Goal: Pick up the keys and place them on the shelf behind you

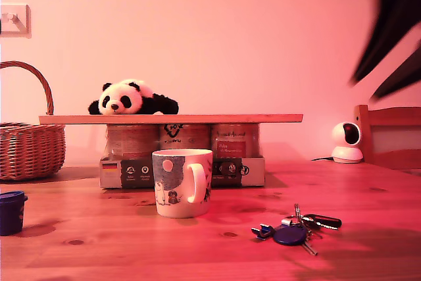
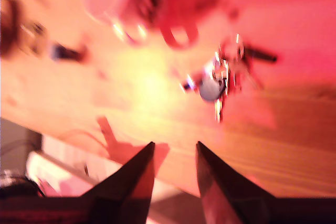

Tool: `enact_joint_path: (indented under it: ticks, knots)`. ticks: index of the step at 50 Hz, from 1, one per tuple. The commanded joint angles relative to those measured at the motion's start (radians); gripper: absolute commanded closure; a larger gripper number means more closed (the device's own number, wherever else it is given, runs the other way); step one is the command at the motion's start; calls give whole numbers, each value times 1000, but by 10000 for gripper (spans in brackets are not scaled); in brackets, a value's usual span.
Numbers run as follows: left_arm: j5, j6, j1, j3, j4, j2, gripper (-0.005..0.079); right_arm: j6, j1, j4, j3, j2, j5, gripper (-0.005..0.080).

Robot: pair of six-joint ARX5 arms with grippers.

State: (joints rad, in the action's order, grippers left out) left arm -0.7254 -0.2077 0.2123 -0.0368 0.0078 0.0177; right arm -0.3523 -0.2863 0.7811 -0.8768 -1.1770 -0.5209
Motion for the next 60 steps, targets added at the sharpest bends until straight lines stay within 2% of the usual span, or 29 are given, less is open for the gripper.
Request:
enact_joint_path:
  ticks: [1, 4, 12, 16, 19, 29, 38, 43, 60]
  knots:
    - [-21, -2, 14, -5, -10, 8, 763, -11, -23, 9, -36, -43, 24, 439]
    - [-41, -3, 26, -5, -42, 8, 763, -11, -40, 21, -71, -87, 37, 402]
    - [-45, 0, 50, -5, -192, 8, 763, -10, -66, 64, -159, -158, 89, 399]
    - [-39, 19, 64, -5, -237, 8, 763, -11, -76, 83, -197, -178, 116, 399]
    - [-21, 80, 79, -8, -254, 8, 763, -17, -87, 99, -222, -192, 146, 399]
    - [39, 142, 150, -13, -267, 8, 763, -44, -133, 104, -275, -260, 162, 343]
    - [37, 164, 215, -13, -261, 8, 763, -111, -169, 112, -285, -355, 168, 343]
    - [38, 164, 244, -13, -261, 8, 763, -143, -185, 110, -285, -407, 204, 343]
    - [38, 164, 283, -13, -262, 8, 763, -175, -216, 82, -285, -529, 263, 346]
